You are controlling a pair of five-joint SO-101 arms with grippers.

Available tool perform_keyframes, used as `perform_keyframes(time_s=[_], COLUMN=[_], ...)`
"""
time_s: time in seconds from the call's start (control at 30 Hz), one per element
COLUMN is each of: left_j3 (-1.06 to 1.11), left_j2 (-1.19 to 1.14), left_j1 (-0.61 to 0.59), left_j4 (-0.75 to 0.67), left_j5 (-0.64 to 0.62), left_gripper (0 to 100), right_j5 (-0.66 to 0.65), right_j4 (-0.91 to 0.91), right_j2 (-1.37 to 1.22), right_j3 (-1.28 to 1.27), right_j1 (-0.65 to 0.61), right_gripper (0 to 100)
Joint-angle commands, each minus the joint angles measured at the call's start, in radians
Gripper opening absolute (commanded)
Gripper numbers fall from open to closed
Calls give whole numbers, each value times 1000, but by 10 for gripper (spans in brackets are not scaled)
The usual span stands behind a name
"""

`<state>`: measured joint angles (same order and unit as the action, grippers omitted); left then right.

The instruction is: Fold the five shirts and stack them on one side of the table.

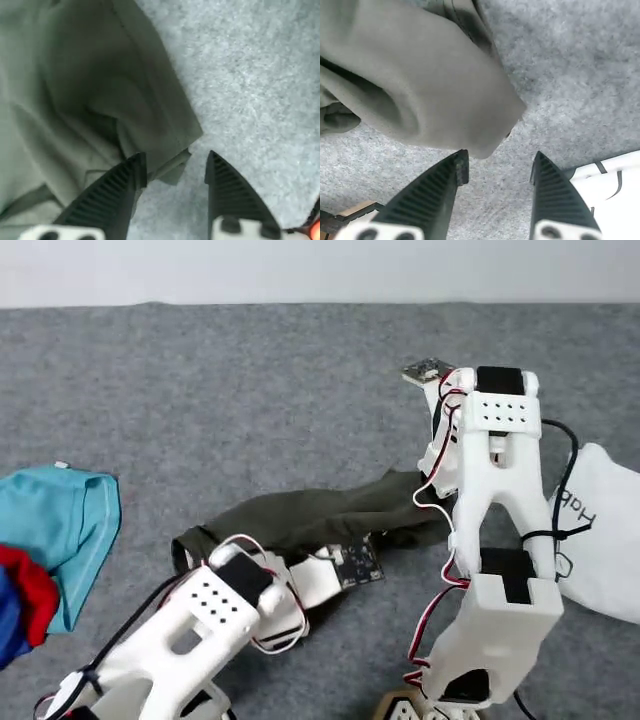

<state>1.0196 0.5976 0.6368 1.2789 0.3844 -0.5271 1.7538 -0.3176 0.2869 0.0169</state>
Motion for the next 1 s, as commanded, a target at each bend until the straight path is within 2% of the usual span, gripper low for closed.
perform_keyframes(time_s=[0.0,0.2,0.33,0.57,0.83,0.97], left_j3=[19,1,-104,-168,-186,-263], left_j2=[-12,-233,-338,-350,-350,-348], left_j1=[23,23,26,28,21,20], left_j4=[-52,-166,-132,-121,-121,-51], left_j5=[-21,-44,-44,-38,-44,-44], left_gripper=[213,210,157,11,5,5], right_j5=[8,8,8,8,8,8], right_j4=[31,35,35,36,38,38], right_j2=[59,61,65,67,68,68], right_j3=[48,48,48,48,48,48], right_j1=[5,5,5,5,5,5], right_gripper=[206,206,206,206,205,205])
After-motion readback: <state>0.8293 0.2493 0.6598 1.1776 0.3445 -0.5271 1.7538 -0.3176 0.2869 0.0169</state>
